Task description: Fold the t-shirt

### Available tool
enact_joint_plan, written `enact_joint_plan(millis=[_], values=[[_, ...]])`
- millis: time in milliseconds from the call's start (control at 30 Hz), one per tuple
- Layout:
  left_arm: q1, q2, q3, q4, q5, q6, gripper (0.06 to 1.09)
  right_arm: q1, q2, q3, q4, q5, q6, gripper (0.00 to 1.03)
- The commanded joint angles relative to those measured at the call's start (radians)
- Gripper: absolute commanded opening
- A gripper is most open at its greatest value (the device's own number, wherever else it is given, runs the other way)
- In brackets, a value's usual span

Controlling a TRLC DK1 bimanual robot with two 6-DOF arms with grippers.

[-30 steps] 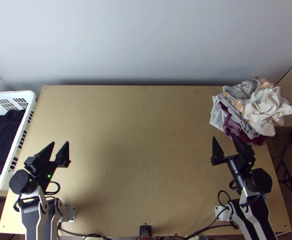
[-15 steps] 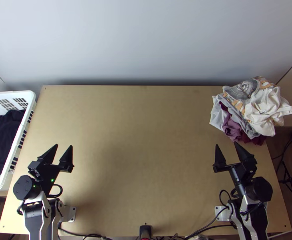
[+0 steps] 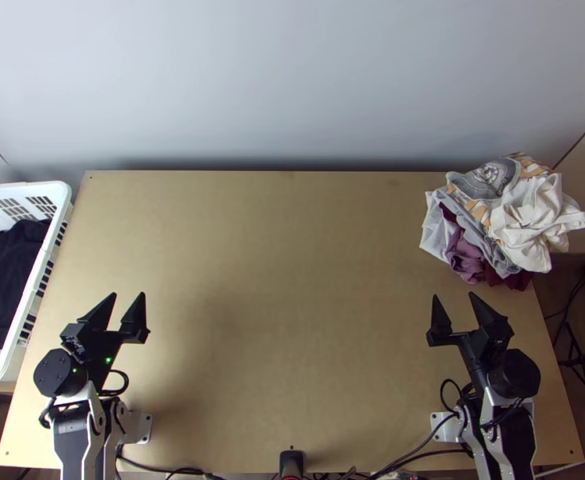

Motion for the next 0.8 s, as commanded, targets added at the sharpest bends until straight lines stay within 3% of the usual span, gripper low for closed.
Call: enact_joint_plan(millis=[0, 767], values=[[-0.003, -0.001, -0.01, -0.022, -0.055, 0.0, 1.04, -0.004, -0.002, -0.002, -0.017, 0.014, 0.0, 0.98], [-0.002, -0.001, -0.01, -0.033, -0.081, 0.0, 1.04, -0.002, -0.002, -0.002, -0.019, 0.014, 0.0, 0.98]])
